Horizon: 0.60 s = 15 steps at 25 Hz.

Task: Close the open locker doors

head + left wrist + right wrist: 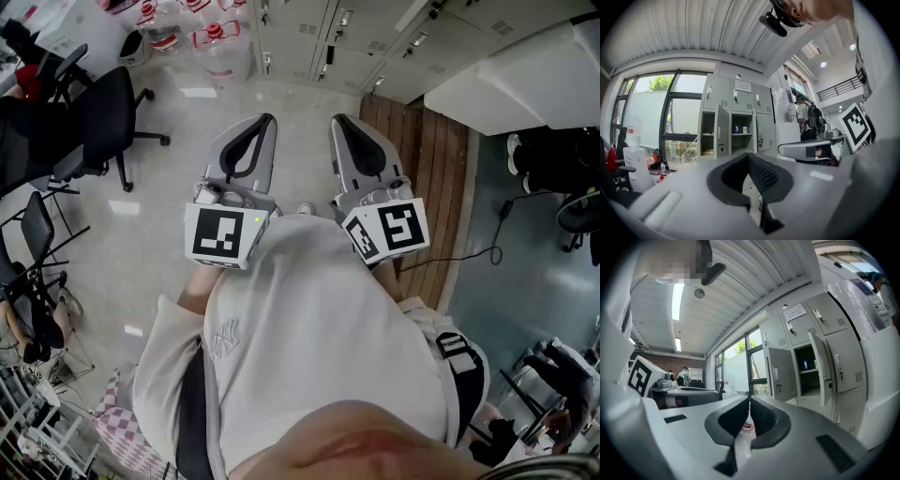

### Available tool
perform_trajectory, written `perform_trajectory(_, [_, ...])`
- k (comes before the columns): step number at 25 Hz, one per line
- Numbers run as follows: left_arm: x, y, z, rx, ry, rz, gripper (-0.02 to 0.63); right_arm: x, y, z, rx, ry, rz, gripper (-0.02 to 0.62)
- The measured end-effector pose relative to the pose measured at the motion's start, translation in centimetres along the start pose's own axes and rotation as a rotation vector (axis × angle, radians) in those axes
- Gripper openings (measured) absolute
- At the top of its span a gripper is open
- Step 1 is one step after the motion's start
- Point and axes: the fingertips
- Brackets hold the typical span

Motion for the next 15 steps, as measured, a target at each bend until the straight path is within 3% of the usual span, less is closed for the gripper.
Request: perform_trajectory(15, [-1.0, -2.1, 2.0, 0.001, 0.006, 0.01, 0.002, -0.9, -2.5, -1.6, 0.0, -0.012, 0.013, 0.017])
Point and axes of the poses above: the fingertips, and each gripper's own axes: z forward along the fingers, y to its left, x out of its underside, and after that the axes turned 13 degrees about z, right-handed
